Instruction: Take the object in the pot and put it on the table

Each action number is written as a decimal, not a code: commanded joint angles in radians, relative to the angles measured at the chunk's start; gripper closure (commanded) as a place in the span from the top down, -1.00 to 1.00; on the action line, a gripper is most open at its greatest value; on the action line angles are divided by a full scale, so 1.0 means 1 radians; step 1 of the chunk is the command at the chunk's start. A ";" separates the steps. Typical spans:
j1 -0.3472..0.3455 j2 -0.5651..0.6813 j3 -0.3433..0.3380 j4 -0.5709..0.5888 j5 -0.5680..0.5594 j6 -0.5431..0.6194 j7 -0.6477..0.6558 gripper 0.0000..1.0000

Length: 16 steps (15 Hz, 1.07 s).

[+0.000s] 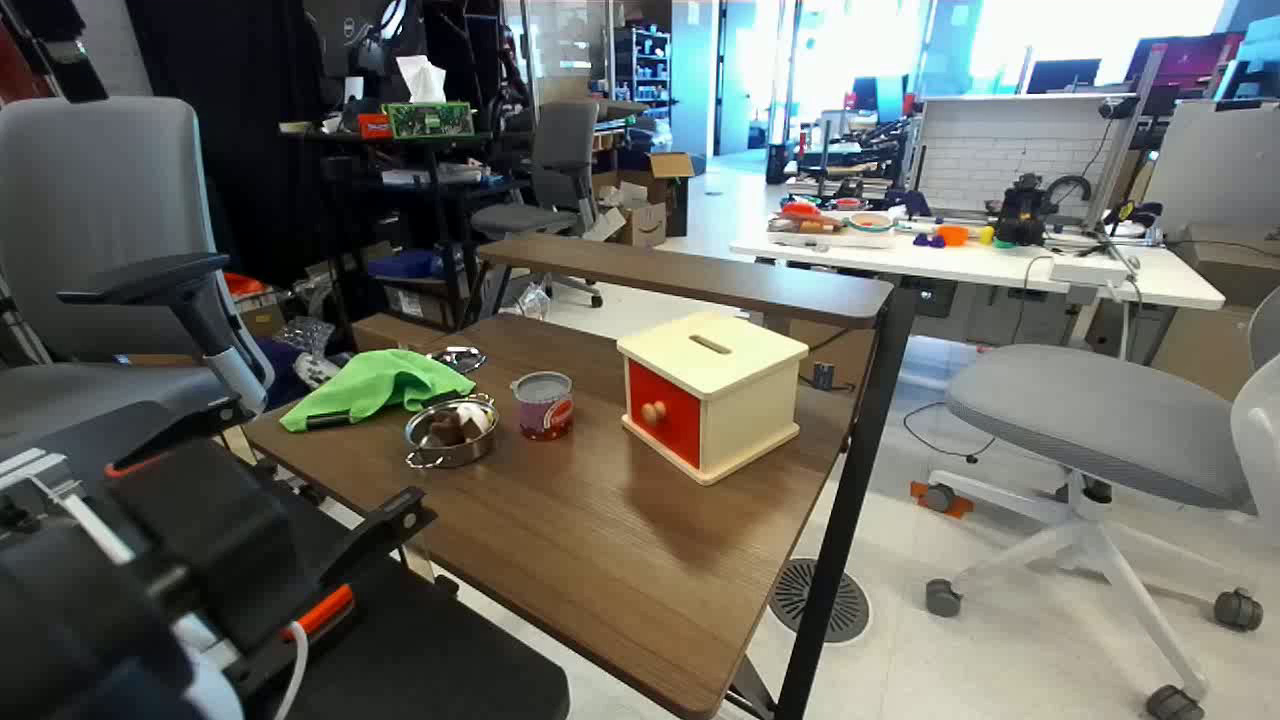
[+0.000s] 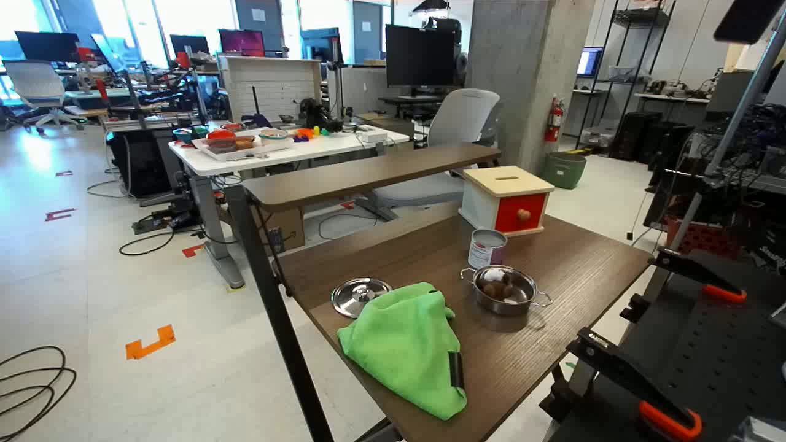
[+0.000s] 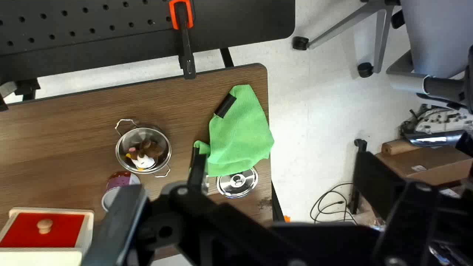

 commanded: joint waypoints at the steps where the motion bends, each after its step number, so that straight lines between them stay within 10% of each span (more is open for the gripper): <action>1: 0.003 -0.001 -0.004 0.002 -0.004 -0.003 0.002 1.00; 16: -0.061 0.137 -0.002 0.021 -0.043 0.154 0.008 1.00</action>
